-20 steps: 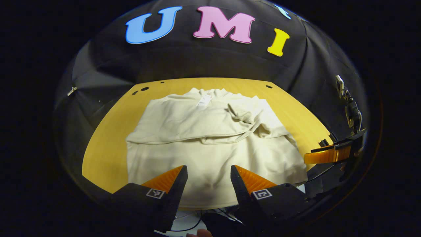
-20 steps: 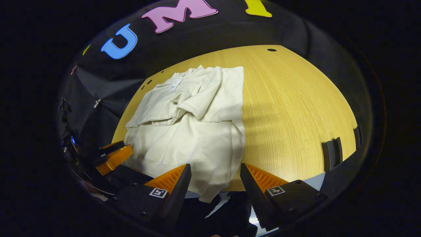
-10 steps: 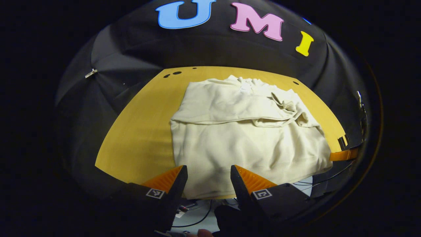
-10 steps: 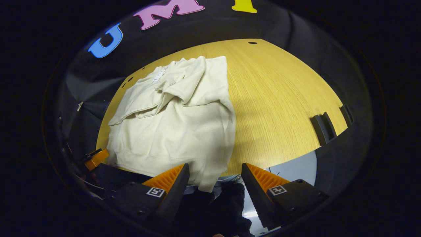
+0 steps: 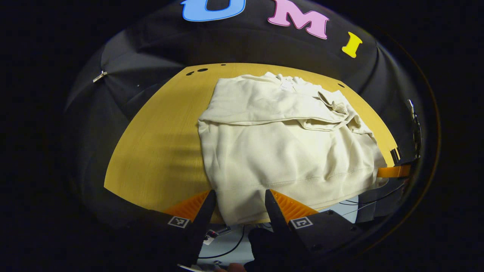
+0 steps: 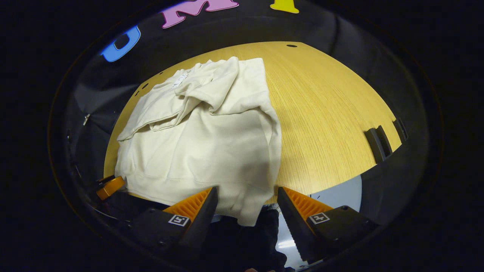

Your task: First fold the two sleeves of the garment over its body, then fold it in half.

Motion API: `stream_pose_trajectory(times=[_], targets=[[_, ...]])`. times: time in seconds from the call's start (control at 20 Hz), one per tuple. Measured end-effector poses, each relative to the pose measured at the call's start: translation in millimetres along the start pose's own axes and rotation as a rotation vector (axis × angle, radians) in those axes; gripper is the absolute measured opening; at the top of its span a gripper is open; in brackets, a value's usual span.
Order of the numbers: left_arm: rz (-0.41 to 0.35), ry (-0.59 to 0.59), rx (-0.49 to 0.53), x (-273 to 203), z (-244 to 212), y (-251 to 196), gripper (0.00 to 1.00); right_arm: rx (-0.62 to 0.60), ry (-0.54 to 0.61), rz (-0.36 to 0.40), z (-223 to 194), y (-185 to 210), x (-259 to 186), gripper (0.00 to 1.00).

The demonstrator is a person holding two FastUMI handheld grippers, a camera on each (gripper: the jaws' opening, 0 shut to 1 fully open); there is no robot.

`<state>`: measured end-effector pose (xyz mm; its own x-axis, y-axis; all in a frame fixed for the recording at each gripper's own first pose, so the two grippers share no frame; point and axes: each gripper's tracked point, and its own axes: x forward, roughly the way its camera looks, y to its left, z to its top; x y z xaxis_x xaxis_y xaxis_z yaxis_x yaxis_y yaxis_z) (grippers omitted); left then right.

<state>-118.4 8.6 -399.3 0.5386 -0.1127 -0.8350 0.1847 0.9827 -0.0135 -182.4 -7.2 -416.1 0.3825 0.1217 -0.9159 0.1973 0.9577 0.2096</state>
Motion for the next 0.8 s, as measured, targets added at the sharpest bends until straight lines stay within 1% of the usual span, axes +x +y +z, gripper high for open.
stream_pose_trajectory(times=[0.15, 0.25, 0.45, 0.55, 0.6, 0.65, 0.7, 0.75, 0.8], targets=[[0.011, 0.035, -0.009, 6.9, -2.6, 3.2, 0.84, -0.026, 0.017, -0.019, 2.5, 4.7, 9.2, 0.98], [0.01, 0.052, -0.026, 9.4, -3.2, 3.8, 0.84, -0.049, 0.019, -0.033, 6.5, 5.7, 12.7, 0.98], [0.018, 0.079, 0.006, 14.7, -5.1, -0.3, 0.87, -0.077, 0.06, -0.079, 6.8, 2.8, 14.7, 0.96], [0.02, 0.111, -0.001, 15.4, -5.6, -0.5, 0.87, -0.076, 0.083, -0.078, 7.7, 4.6, 17.9, 0.96], [0.016, 0.127, -0.01, 15.1, -4.7, -1.5, 0.87, -0.072, 0.089, -0.069, 9.3, 7.1, 18.3, 0.92], [0.008, 0.141, -0.006, 17.1, -4.4, -3.3, 0.82, -0.066, 0.096, -0.062, 9.4, 9.0, 18.1, 0.87], [-0.014, 0.147, 0.013, 17.7, -2.7, -8.9, 0.8, -0.05, 0.099, -0.032, 11.2, 15.0, 20.3, 0.76], [-0.039, 0.144, 0.026, 18.2, -0.2, -14.3, 0.62, -0.016, 0.107, -0.013, 10.1, 22.1, 23.7, 0.68], [-0.052, 0.132, 0.026, 20.6, 3.0, -19.2, 0.45, 0.005, 0.103, 0.001, 11.7, 25.7, 23.9, 0.38]])
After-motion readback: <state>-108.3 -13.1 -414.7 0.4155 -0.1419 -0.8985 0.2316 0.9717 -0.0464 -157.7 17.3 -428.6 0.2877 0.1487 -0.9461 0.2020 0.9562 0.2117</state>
